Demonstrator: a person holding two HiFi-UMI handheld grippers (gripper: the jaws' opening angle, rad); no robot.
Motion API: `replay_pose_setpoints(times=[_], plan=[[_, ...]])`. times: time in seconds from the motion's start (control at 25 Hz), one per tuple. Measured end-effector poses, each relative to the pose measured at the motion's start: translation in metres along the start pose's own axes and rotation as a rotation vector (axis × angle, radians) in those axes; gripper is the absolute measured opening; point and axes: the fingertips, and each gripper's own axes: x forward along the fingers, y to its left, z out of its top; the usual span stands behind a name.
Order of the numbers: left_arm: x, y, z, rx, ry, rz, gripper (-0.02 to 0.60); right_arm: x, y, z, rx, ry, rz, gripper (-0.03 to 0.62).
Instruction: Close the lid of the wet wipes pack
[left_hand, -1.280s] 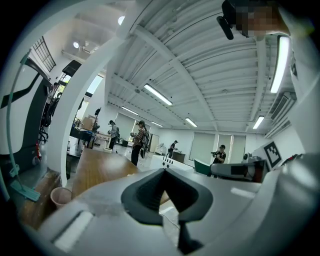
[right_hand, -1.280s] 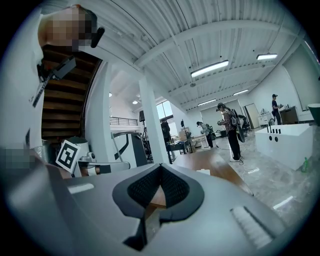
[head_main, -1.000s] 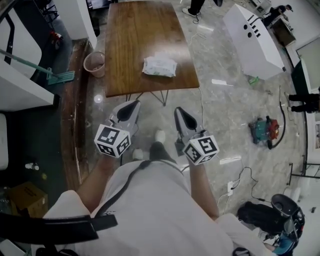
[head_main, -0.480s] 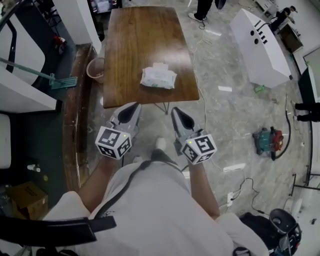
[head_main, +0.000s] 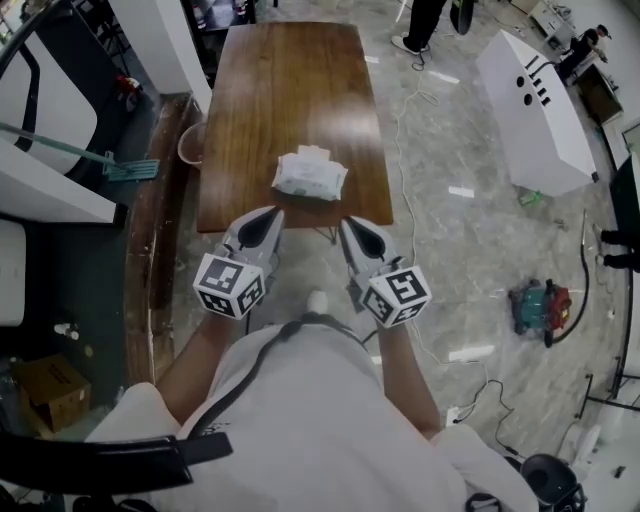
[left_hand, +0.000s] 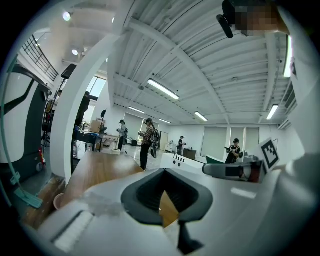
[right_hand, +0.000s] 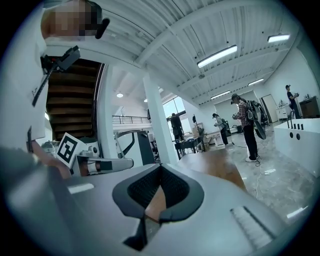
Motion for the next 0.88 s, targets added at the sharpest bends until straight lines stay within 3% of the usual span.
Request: replay_pose_setpoints(times=[0.6,0.88], plan=[[0.055,-0.005,-0.007,-0.014,0.012,0.115,0.002,0.017,-0.050,-0.003,-0.032,0.071,0.168,0.009],[0.068,-0.001,-0.009,-0.025,0.021,0.152,0.002,0.023,-0.071,-0.006,-0.008,0.082,0.190,0.009]])
